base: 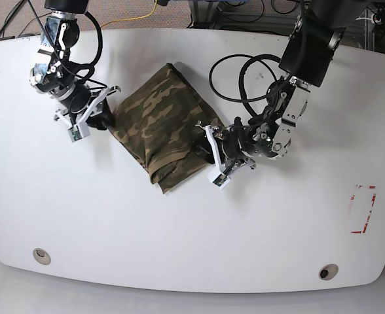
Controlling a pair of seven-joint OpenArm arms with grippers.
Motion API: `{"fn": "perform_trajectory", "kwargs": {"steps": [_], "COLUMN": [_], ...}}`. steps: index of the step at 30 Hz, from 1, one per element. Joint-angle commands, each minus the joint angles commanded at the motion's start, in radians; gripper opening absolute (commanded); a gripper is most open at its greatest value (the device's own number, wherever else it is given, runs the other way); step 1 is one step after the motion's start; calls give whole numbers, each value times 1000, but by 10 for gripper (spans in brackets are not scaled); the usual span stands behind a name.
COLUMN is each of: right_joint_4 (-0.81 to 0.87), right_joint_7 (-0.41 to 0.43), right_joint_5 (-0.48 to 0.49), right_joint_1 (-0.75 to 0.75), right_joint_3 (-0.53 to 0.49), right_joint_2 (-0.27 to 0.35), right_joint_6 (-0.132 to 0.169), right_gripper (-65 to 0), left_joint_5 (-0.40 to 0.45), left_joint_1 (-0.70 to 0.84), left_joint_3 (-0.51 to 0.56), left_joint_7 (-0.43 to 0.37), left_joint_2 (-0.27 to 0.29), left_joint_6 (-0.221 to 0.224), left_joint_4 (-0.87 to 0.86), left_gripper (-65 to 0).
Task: Layout the t-shirt on the table in an organized manner, then fold the t-shirt properly
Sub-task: 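Grasp the bundle's sides with both grippers and rotate it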
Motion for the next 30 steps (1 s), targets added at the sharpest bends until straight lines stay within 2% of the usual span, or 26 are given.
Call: {"fn": "perform_trajectory", "kwargs": {"steps": [3,6,12,17,23,25,30], "right_joint_4": [77,106,63,-61,-201,-272,-371], "right_joint_7": [-72,-112,-114,-107,0,46,133], "right_joint_5": [0,0,0,0,0,0,-2], "right_joint_1": [29,44,71,109,124,127,126], "right_joint_3": [6,2,-2,-3,-12,-54,-109], "right_joint_2": [-9,-11,-12,-12,-11,-3,12], "right_joint_6": [0,0,0,0,0,0,0], "right_gripper": [-534,-534,-534,-534,-534,-534,-537], "left_joint_5": [0,0,0,0,8,6,5], "left_joint_1": [38,94,206,301,384,388,381], "left_joint_3": [-29,-48,-57,-48,-54,-54,-60], "left_joint_7": [43,52,54,43,-37,-75,-101], "left_joint_2": [5,12,52,61,71,43,3], "left_joint_6": [-2,-3,-3,-3,0,0,0], "left_joint_4": [81,157,221,221,207,173,114], "left_gripper": [-397,-397,-397,-397,-397,-397,-397]}}
